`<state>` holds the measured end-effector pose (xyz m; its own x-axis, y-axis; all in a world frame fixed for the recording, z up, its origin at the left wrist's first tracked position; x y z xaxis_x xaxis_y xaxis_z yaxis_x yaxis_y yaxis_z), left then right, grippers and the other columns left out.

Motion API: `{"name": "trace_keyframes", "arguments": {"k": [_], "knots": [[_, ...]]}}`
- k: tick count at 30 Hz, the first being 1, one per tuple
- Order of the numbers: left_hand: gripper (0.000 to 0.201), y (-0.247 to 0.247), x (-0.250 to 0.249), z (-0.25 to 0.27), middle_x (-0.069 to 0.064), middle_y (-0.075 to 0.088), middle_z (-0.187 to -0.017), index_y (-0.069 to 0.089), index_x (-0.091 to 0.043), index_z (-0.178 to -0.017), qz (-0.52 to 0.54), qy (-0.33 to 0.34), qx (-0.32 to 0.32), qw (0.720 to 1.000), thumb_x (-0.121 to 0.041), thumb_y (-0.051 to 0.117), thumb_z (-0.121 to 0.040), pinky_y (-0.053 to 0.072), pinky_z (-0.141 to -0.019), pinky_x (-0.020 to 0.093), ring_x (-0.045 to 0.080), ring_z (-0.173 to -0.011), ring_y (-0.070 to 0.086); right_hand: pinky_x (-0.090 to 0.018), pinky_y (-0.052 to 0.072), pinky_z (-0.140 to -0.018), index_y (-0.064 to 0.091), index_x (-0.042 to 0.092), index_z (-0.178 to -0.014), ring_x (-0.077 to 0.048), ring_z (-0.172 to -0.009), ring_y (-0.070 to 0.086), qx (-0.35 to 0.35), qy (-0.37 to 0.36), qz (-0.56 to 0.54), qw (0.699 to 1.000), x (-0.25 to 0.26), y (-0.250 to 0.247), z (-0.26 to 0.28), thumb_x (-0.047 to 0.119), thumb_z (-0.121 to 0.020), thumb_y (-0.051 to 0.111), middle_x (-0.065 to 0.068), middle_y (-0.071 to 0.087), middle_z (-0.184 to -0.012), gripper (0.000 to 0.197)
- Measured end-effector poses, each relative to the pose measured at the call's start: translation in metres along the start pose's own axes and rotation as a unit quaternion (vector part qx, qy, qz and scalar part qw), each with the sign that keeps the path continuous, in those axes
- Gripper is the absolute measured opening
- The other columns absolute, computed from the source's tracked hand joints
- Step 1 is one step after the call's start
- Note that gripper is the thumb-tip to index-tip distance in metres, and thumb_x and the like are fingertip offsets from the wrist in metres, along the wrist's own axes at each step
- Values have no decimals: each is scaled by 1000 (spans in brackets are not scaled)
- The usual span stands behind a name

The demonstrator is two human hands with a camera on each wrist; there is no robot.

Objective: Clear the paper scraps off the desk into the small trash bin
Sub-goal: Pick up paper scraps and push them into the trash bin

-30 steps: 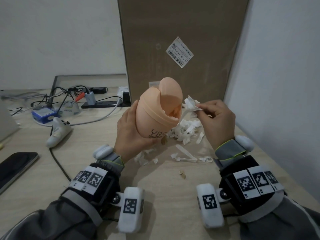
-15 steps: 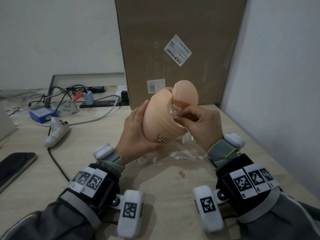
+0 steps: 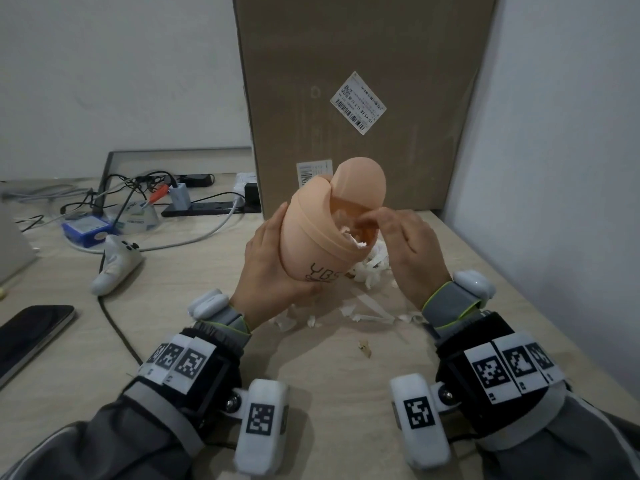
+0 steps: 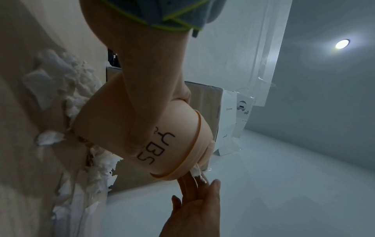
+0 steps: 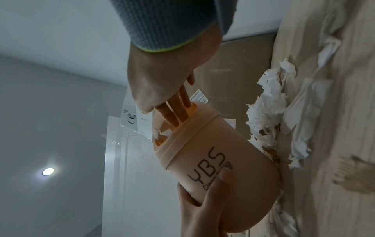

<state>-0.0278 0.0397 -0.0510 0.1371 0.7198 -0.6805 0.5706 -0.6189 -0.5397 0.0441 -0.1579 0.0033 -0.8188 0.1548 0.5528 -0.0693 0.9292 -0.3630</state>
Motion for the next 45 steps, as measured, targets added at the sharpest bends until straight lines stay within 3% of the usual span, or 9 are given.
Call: {"name": "trace_keyframes", "arguments": {"k": [8, 17, 21, 23, 27, 32, 36, 41, 45], "knots": [[137, -2, 5, -1, 4, 41, -154, 21, -27, -163, 1, -21, -19, 1000, -66, 79, -45, 39, -114, 58, 27, -140, 41, -6, 37, -66, 71, 14, -87, 0, -71, 54, 34, -63, -56, 996, 17, 5, 5, 22, -78, 73, 1, 69, -81, 13], [131, 1, -2, 1, 0, 38, -154, 20, -32, -161, 0, 14, 8, 1000, -62, 79, -48, 37, -116, 54, 23, -139, 36, -8, 39, -63, 74, 15, -82, 6, -69, 58, -48, -40, -33, 997, 5, -5, 3, 10, -77, 73, 15, 66, -75, 7], [130, 2, -5, 3, 0, 35, -154, 17, -36, -160, -1, 24, 21, 999, -61, 76, -47, 36, -116, 50, 21, -138, 34, -7, 42, -66, 74, 11, -83, 10, -69, 58, 52, -8, -62, 997, 4, 10, 6, 13, -83, 67, 14, 65, -73, 7], [128, 1, -6, 3, 1, 35, -155, 18, -37, -158, -1, 22, 21, 1000, -62, 74, -46, 35, -116, 49, 21, -138, 33, -19, 44, -63, 69, 4, -72, 1, -62, 55, 112, 64, -117, 985, 1, 17, 9, 33, -91, 54, 1, 64, -67, 38], [126, 1, -6, 3, 1, 35, -155, 17, -41, -156, 0, 17, 19, 1000, -63, 73, -45, 34, -116, 48, 18, -137, 31, -9, 42, -64, 71, 0, -79, -4, -74, 59, 158, 101, -160, 969, -3, 26, 12, 62, -91, 26, -8, 69, -79, 77], [129, -1, 3, 0, 2, 39, -153, 23, -38, -158, 12, -6, -9, 1000, -65, 80, -45, 39, -115, 57, 25, -139, 38, -15, 43, -78, 75, 13, -83, -8, -85, 62, -2, 13, -104, 994, -1, 2, 4, 46, -93, 21, -1, 72, -85, 64], [139, -6, 9, -2, 5, 42, -153, 22, -27, -163, 4, -35, -43, 998, -67, 79, -43, 38, -115, 58, 28, -139, 41, -31, 48, -71, 70, 19, -72, -14, -71, 62, -121, 136, -18, 983, -24, -21, 3, 47, -92, 28, 2, 69, -73, 54], [137, -10, 21, -6, 3, 46, -152, 23, -33, -161, -1, -44, -76, 996, -65, 86, -44, 43, -112, 60, 31, -138, 46, -36, 39, -77, 63, 6, -90, -33, -90, 59, 113, 366, 291, 877, -78, -32, 14, 47, -96, 21, -17, 67, -96, 59], [138, -16, 26, -8, 7, 49, -150, 27, -26, -161, -13, -58, -110, 992, -71, 81, -42, 42, -112, 59, 31, -137, 48, -32, 47, -73, 58, 1, -80, -30, -69, 67, 236, 449, 271, 818, -94, -30, 35, 42, -99, 24, -17, 68, -71, 57]]}}
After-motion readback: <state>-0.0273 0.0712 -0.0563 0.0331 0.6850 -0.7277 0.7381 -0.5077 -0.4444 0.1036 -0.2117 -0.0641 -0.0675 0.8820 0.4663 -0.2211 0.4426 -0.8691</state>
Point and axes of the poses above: each hand's wrist, its own z-axis away from the middle knuckle, its own y-axis out of the palm, x = y × z, the point moved 6 cm from there along -z, towards the middle knuckle
